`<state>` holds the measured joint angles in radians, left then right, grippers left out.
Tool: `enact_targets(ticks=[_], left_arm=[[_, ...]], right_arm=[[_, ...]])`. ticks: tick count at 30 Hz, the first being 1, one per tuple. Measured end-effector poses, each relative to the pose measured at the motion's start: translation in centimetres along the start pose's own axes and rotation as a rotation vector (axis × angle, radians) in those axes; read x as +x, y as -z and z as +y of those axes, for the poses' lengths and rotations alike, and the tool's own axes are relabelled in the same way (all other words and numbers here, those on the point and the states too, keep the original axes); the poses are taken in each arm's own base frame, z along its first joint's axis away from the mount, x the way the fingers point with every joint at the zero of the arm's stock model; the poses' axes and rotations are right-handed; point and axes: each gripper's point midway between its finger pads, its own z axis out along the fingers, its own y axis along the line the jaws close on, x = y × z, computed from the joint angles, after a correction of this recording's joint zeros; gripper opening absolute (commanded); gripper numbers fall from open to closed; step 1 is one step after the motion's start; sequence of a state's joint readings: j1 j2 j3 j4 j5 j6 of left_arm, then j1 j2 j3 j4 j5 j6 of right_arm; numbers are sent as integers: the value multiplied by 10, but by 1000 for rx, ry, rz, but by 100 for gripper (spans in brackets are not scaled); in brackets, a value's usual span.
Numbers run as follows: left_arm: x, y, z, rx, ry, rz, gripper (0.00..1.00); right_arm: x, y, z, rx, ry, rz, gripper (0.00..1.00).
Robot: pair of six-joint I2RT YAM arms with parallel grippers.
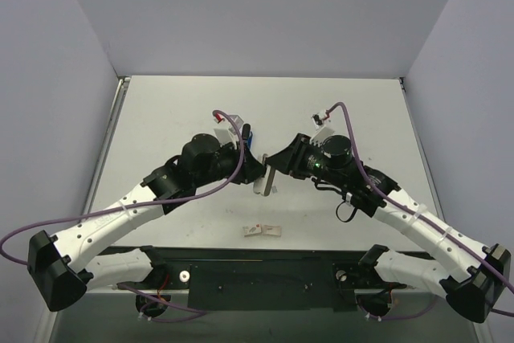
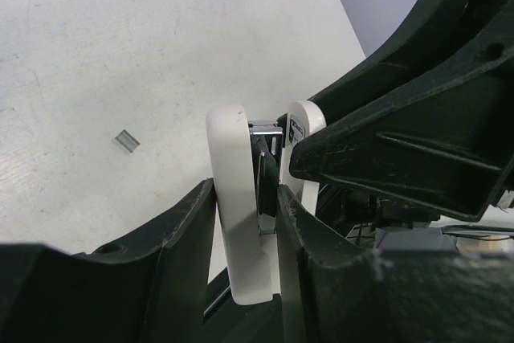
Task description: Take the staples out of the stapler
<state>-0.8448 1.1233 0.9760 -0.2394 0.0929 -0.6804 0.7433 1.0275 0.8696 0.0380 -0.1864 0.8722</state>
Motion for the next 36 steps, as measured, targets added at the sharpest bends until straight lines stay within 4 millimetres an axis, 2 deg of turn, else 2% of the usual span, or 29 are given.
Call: enact_targets(ticks=[6,11,15,18,23,29,36], left_arm=[[-6,18,-15,74,-40,-39,55],[-16,38,-28,130,-72,-80,63],[-18,42,-31,143,-89,-88,71],[-18,43,-30,137,-103,-87,80],[-19,50,-36,167,-115,-93,84],[-17,57,-54,263,-131,-74,86],[-27,68,-85,419,-128,-113,86]], right_arm=[[-3,15,13,-46,29,-19,0],[-8,26,-5,30,64,-47,0],[-7,30,-14,67,81,-47,0],[-7,34,-16,72,94,-46,0],[-10,46,-15,54,120,-36,0],[-15,67,-2,-16,152,-16,0],[-13,94,34,-183,193,20,0]])
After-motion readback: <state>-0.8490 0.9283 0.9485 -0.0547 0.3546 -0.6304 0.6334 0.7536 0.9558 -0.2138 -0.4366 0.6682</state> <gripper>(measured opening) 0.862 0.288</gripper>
